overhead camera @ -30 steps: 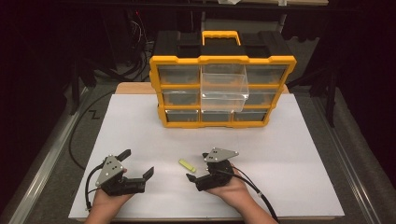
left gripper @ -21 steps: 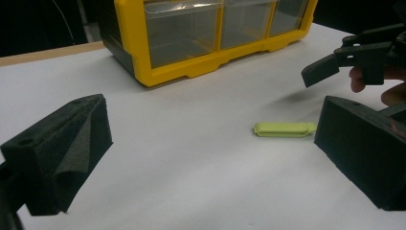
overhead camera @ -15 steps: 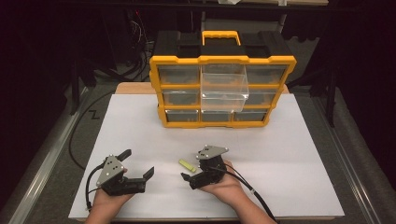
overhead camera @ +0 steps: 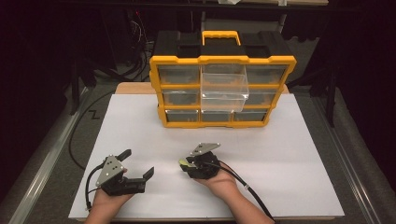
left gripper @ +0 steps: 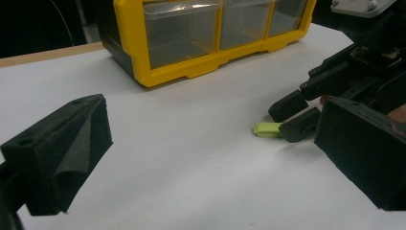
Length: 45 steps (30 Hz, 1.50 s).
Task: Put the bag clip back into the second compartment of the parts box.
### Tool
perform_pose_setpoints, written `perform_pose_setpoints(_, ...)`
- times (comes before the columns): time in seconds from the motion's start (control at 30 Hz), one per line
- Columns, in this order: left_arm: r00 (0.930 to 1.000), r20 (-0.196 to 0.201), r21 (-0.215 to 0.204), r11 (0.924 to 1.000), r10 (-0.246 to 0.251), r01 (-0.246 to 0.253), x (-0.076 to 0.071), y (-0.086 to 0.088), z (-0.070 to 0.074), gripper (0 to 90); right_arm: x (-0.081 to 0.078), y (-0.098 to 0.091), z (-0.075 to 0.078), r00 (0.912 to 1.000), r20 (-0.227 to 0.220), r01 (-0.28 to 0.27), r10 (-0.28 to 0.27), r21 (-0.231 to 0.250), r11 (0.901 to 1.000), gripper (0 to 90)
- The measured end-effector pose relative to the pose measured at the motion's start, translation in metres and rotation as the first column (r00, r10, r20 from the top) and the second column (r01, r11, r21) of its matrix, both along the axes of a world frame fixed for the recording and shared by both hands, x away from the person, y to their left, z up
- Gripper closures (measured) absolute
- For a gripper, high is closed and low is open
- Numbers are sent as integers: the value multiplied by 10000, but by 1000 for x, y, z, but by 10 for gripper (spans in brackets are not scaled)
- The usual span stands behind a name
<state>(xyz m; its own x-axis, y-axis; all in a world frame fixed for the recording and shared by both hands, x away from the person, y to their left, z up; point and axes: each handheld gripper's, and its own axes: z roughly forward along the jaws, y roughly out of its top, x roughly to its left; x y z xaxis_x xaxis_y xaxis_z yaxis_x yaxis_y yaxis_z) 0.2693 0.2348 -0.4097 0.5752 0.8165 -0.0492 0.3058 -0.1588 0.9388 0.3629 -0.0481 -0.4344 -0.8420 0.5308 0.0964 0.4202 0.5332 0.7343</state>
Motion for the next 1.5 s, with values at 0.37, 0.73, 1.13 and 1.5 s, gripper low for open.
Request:
perform_pose_setpoints(0.37, 10000, -35, 32, 10000, -19, 19, 0, -1, 0, 2, -4, 3, -2, 9969, 707, -309, 355, -654, 9974, 767)
perform_pose_setpoints(0.73, 10000, -84, 35, 10000, 0, 0, 1, -1, -1, 2, -4, 0, 5, 9967, 417, -681, 696, -383, 9969, 793)
perform_pose_setpoints(1.13, 10000, 37, 92, 10000, 12, -12, 0, -2, -2, 2, -11, -32, 29, 9949, 412, -934, 922, 278, 9952, 792)
perform_pose_setpoints(1.5, 10000, -23, 95, 9999, 43, -43, 0, -1, -2, 2, -10, -68, 34, 9972, 382, -664, 648, 422, 9969, 792)
